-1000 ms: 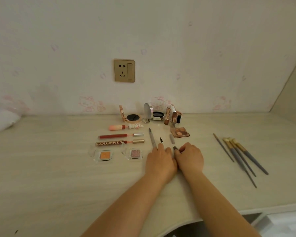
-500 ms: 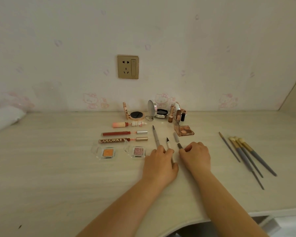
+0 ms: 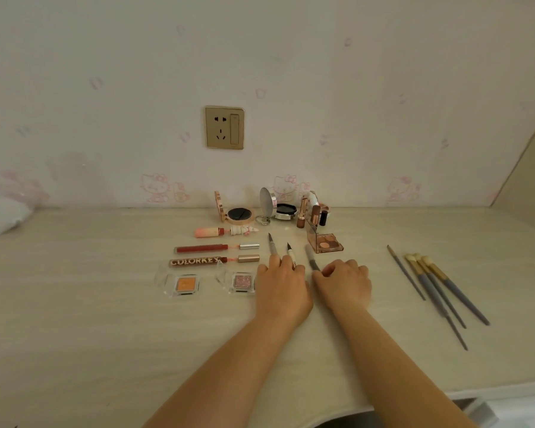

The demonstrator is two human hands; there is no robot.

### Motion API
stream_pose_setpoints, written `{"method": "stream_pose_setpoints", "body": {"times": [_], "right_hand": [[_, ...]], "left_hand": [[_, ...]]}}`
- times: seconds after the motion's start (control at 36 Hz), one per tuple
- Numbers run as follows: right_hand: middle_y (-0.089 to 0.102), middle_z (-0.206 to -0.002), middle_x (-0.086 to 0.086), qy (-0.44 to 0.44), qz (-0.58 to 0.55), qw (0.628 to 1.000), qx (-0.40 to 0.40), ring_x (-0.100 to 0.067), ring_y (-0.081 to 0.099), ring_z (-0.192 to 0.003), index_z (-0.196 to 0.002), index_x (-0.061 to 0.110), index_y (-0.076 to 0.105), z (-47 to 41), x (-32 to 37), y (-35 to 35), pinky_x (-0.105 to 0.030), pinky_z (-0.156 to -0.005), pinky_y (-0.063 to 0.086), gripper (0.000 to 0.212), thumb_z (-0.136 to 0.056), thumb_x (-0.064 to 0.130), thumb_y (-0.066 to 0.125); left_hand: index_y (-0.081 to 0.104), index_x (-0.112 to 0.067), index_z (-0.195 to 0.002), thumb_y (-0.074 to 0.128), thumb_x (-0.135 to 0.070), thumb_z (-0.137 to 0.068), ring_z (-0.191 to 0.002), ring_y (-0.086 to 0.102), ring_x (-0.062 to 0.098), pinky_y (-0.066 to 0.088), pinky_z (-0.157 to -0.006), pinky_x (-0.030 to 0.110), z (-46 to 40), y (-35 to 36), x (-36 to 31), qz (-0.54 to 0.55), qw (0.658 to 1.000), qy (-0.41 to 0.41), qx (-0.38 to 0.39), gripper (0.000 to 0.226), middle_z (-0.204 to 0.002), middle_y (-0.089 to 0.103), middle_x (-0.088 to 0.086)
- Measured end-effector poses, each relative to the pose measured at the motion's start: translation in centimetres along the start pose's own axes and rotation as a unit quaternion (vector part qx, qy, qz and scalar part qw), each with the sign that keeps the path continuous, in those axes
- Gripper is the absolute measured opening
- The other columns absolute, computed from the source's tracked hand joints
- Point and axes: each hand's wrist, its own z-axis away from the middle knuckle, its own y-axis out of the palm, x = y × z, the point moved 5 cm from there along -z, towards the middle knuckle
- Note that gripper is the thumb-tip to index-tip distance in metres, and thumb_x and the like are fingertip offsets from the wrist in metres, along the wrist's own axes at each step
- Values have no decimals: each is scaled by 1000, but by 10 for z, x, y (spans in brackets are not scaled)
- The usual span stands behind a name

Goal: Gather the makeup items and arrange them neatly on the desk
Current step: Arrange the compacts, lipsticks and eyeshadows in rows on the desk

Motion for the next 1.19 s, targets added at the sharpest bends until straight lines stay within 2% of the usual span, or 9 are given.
{"method": "stream_pose_setpoints", "body": {"times": [0.31,0.47,0.58,0.67,0.75,0.83,0.94,1.06,1.19], "right_hand": [[56,-106,1,-5,-31,1000,0,-21,45,-105,-98,27,63,4,0,-2,-30,-79,34,29,-83,50,52],[57,-101,0,9,-178,984,-33,-14,42,-95,-97,19,61,14,-16,-20,-26,-79,37,17,-89,32,55],[56,-99,2,-27,-154,983,-92,-15,45,-99,-96,20,60,20,-48,-46,-25,-77,34,9,-88,20,56],[58,-118,-4,-37,-78,988,-127,-23,44,-118,-106,17,61,17,-83,-68,-32,-95,35,19,-89,18,54],[47,-137,-5,-27,20,995,-97,-27,39,-125,-129,19,51,9,-119,-80,-39,-102,34,39,-91,25,48],[28,-152,-1,-7,78,997,-11,-23,24,-138,-146,26,27,1,-155,-78,-37,-110,25,56,-94,45,36],[2,-159,5,-15,113,989,98,-17,2,-146,-150,30,5,-7,-176,-63,-36,-119,7,59,-97,50,19],[-8,-159,6,-26,121,985,122,-16,-3,-146,-151,29,2,-9,-173,-56,-36,-119,8,54,-100,42,16],[-11,-158,9,-47,140,981,125,-16,-5,-146,-150,32,-5,-11,-173,-55,-34,-119,7,53,-101,35,16]], "left_hand": [[54,-23,-121,40,-40,-90,-112,39,25,32,-84,39,1,2,4,22,999,-18,-23,38,-119,53,3],[55,-23,-119,53,-39,-85,-107,45,23,36,-80,35,6,-10,-7,9,996,33,-80,38,-115,54,0],[59,-21,-116,60,-33,-81,-106,50,24,41,-80,38,9,-10,-30,30,991,87,-95,37,-114,57,-1],[60,-20,-117,61,-29,-79,-108,52,25,42,-83,39,9,-6,-57,62,985,137,-85,39,-115,58,-1],[53,-21,-126,54,-31,-84,-118,44,25,36,-93,40,6,4,-89,106,976,189,-36,43,-128,52,-1],[35,-26,-141,41,-34,-93,-137,20,21,16,-111,42,-1,23,-123,114,965,229,64,49,-150,29,-4],[15,-26,-149,29,-33,-97,-145,-1,16,-4,-116,50,-13,38,-160,85,950,258,152,54,-158,6,-7],[3,-24,-151,21,-35,-98,-145,-7,15,-7,-115,52,-25,46,-177,68,946,246,202,56,-159,-2,-7],[8,-18,-151,17,-41,-99,-145,1,12,-4,-116,52,-28,47,-174,72,945,219,231,57,-159,5,-4]]}}
